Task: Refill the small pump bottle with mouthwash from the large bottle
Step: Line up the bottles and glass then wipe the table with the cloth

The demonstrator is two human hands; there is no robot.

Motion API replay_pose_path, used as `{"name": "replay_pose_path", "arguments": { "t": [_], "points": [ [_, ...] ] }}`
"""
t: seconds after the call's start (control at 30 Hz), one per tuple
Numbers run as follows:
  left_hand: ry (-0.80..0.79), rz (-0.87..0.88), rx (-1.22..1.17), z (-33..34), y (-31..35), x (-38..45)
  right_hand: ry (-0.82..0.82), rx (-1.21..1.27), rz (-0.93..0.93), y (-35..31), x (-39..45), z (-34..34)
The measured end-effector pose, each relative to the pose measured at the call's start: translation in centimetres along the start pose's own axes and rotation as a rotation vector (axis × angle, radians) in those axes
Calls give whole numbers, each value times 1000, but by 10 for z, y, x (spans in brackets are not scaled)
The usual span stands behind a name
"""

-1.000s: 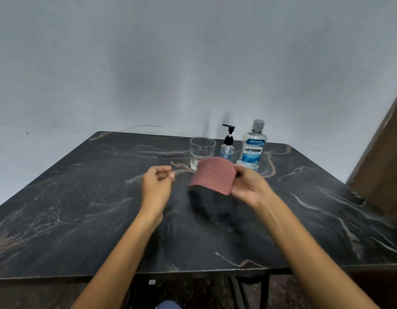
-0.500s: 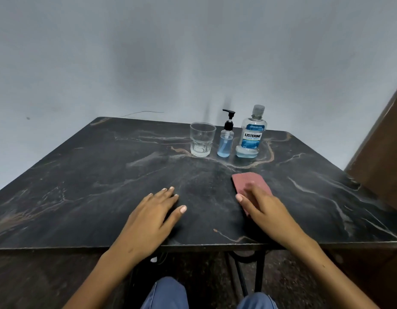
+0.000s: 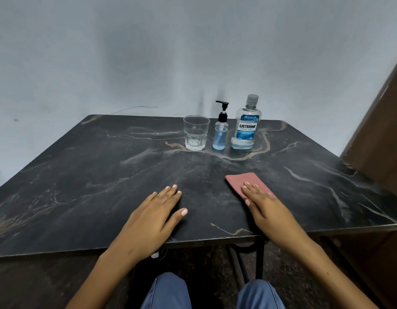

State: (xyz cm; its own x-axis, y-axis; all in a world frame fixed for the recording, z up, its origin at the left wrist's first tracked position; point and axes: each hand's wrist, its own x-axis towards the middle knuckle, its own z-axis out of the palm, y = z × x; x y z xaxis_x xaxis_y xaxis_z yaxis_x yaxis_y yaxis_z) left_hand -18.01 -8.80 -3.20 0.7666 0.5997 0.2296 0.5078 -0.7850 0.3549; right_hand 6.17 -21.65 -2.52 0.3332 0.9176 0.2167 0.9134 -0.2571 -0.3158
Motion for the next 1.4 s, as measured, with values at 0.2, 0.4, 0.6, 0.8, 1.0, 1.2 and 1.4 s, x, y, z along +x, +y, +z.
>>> {"name": "replay_pose_path", "arguments": {
  "t": [0.2, 0.4, 0.6, 0.8, 1.0, 1.2, 1.4],
  "points": [
    [4, 13, -2, 2, -2, 1, -12, -56, 270, 29, 29, -8],
    [34, 8, -5, 3, -1, 2, -75, -8, 306, 11, 68, -16],
    [31, 4, -10, 3, -2, 2, -112, 62, -19, -42, 24, 0],
    [28, 17, -4, 4, -6, 1, 12, 83, 15, -19, -24, -6],
    [19, 12, -5, 5, -5, 3, 95, 34, 256, 18, -2, -10],
    [25, 7, -2, 4, -3, 2, 14, 52, 381, 28, 64, -21],
    [54, 6, -25, 3, 0, 2, -42, 37, 276, -17, 100, 3]
  ]
}}
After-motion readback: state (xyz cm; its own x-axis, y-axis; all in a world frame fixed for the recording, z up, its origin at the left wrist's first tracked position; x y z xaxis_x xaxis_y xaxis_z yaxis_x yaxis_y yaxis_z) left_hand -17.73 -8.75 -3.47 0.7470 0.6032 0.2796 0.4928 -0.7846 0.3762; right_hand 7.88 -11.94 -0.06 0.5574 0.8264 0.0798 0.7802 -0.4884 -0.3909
